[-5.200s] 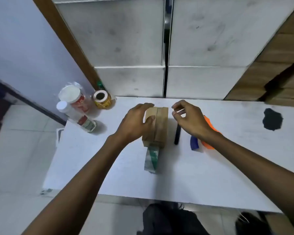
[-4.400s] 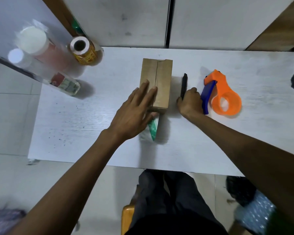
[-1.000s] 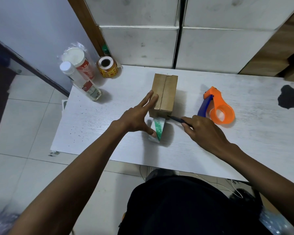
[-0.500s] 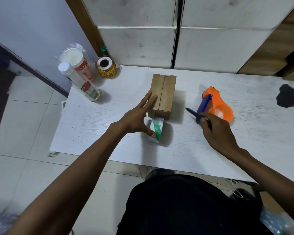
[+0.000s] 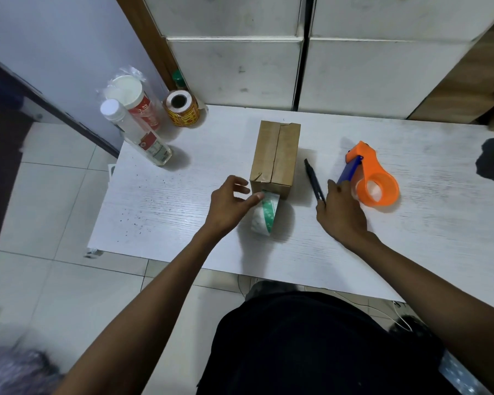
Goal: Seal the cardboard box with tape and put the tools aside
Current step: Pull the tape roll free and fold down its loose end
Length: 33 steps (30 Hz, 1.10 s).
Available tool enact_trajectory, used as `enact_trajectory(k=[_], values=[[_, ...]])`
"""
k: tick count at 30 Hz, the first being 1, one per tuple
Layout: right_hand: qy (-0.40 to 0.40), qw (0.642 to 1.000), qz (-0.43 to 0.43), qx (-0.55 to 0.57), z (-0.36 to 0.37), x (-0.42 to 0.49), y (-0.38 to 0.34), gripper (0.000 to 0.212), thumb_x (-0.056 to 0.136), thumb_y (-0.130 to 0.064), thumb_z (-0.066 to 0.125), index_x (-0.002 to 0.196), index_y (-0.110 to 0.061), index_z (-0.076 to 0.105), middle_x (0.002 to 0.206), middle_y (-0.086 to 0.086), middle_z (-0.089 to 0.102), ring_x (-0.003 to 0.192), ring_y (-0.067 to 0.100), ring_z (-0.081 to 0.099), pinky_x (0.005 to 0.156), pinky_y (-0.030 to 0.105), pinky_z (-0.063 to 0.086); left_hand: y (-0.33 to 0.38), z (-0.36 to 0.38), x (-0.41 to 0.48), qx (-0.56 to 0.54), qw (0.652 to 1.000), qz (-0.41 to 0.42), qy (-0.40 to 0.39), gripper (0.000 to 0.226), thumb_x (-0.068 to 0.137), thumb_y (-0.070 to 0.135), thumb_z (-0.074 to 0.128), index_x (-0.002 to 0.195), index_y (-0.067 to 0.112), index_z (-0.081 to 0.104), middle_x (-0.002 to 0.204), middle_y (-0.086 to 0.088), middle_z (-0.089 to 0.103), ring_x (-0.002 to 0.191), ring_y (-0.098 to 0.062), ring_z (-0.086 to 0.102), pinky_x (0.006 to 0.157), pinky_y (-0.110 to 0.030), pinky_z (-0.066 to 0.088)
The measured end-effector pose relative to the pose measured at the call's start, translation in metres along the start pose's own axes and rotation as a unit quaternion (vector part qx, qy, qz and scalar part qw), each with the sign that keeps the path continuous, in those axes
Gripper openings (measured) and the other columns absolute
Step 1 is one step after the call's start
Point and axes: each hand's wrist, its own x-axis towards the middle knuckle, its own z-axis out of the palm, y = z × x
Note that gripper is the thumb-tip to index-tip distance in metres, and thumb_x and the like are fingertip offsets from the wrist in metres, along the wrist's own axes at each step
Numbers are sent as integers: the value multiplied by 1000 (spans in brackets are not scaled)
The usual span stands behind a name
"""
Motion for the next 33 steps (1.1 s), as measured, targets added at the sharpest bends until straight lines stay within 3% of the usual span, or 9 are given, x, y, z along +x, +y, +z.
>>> enact_trajectory(k=[4,9,11,13,16,18,22,29,33], values=[[-2,978,-73,194,-8,-10,-15,23,91,-21,59,111,-12,64,102,7,61,90,18,60,77,35,52,-1,11,3,-111,991,-74,-12,36,78,34,84,101,13,65,92,-2,71,85,-17,71,67,-31,61],[-58,955,-63,284,-5,-14,-51,29,87,-34,68,109,-16,72,105,-1,65,88,1,57,73,1,37,4,12,6,-151,982,-110,-35,34,79,22,84,104,6,66,90,-7,69,68,-17,67,59,-26,56],[-71,951,-44,298,-2,-13,-59,31,86,-37,69,109,-17,73,105,-2,64,82,-5,54,67,-3,36,4,9,7,-147,981,-112,-62,34,80,19,83,107,6,68,93,-9,69,66,-15,67,60,-26,56],[-65,949,-35,308,1,-11,-62,27,85,-37,71,105,-20,75,103,-5,67,84,-4,56,70,1,39,5,6,8,-132,982,-103,-90,29,83,18,80,109,8,71,97,-9,70,67,-12,67,59,-22,54],[-62,932,-2,357,5,-10,-62,13,82,-29,73,91,-20,76,90,-11,72,84,2,64,80,33,56,9,4,7,-105,984,-92,-111,22,86,18,76,108,13,74,94,-5,72,71,-13,67,59,-21,54],[-66,926,18,371,7,-10,-61,9,81,-28,74,86,-20,76,83,-13,71,80,8,67,78,42,58,9,3,7,-94,985,-87,-117,25,85,18,76,110,14,74,96,-4,73,78,-15,68,63,-24,56],[-62,929,7,364,5,-13,-60,9,81,-28,75,86,-20,75,83,-11,72,72,16,70,71,31,59,10,-1,6,-94,983,-78,-138,27,86,19,77,112,15,74,104,-4,72,79,-11,70,62,-23,56],[-51,933,-15,355,8,-22,-63,7,84,-19,73,86,-13,74,84,-3,72,70,1,63,62,10,48,7,-3,-8,-109,978,-91,-154,27,85,19,78,112,19,74,98,-4,74,72,-17,71,65,-32,61],[-47,931,-34,360,8,-25,-64,6,86,-14,71,88,-8,71,90,0,68,73,10,68,66,31,61,11,-2,-12,-97,983,-89,-128,29,88,36,74,114,22,75,110,0,74,66,-16,74,60,-27,58]])
